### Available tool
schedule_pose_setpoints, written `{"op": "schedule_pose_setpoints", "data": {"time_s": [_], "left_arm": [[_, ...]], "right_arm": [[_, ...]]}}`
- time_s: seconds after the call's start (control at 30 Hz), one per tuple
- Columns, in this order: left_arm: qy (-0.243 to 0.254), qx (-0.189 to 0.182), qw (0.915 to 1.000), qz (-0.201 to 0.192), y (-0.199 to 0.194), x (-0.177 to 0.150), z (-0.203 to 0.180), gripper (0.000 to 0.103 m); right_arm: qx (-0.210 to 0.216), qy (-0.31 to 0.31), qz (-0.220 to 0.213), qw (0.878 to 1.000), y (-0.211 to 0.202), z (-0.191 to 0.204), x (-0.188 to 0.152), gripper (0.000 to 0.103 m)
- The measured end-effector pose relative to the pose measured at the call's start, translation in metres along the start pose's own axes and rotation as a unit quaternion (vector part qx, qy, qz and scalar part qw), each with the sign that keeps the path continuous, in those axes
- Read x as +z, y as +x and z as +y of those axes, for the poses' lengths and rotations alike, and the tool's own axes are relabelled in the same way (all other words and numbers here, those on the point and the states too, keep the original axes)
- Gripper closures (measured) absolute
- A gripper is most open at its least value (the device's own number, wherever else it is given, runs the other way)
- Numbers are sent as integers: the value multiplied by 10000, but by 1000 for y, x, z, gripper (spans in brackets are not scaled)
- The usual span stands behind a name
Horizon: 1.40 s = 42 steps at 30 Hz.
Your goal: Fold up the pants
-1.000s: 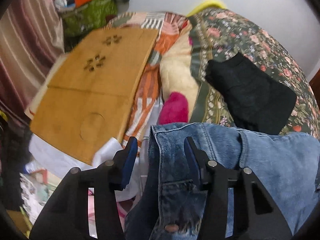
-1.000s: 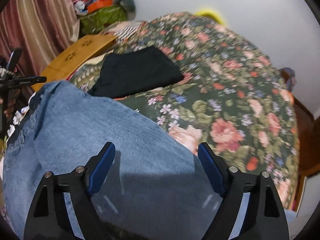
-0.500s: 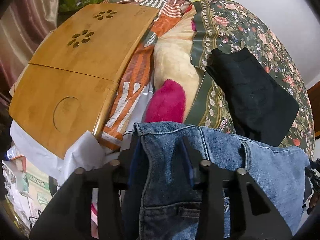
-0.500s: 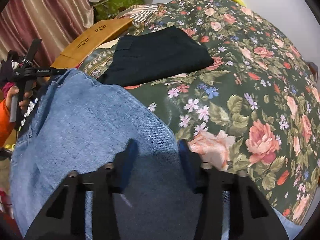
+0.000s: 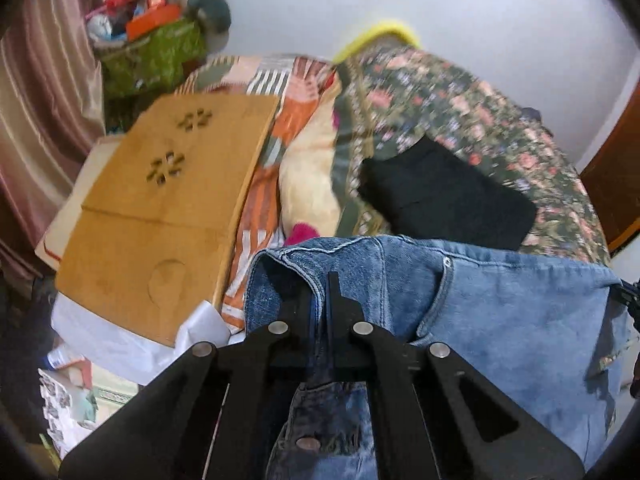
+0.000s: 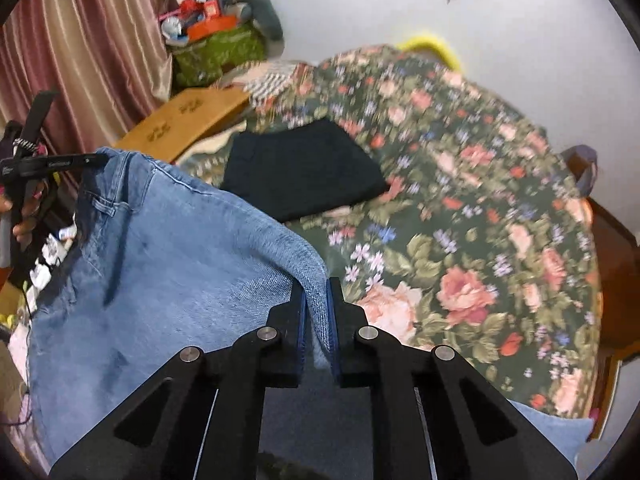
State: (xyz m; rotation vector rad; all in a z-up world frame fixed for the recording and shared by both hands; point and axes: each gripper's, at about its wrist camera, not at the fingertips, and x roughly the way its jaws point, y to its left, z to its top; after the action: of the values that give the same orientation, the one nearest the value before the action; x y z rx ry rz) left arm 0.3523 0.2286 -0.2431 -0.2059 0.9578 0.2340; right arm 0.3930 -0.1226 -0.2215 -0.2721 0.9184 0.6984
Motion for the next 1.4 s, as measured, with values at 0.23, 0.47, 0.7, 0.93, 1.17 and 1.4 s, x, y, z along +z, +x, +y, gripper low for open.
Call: {"op": "schedule_pose_setpoints", "data": {"time_s": [0.23,0.47,0.7,0.93,1.17,1.4], "left_arm": [[409,6,9987,-290,-57,-26,-11,100],[471,28,9981,-393,-97,-58,-5,100],[547,143,9976,-388,-121,-106,10,100],[475,207,9986,-54,-113,-168,27,100],[151,46,9986,513,-91,-222,38,99],[351,345,9980,398,-113,-231,25,89]], "right_arm": [[-45,-124,-185,9997,-46,25,-16,95],[68,-126,-182,9997,-85,56,-46,96],[116,-88,-23,9999,-104,86,-91,95],[167,71,262,9995,-96,111,-141,95],[188,332,388,9985,-80,120,-172,95],[-143,-107,540,9984,-84,135,-169,84]]}}
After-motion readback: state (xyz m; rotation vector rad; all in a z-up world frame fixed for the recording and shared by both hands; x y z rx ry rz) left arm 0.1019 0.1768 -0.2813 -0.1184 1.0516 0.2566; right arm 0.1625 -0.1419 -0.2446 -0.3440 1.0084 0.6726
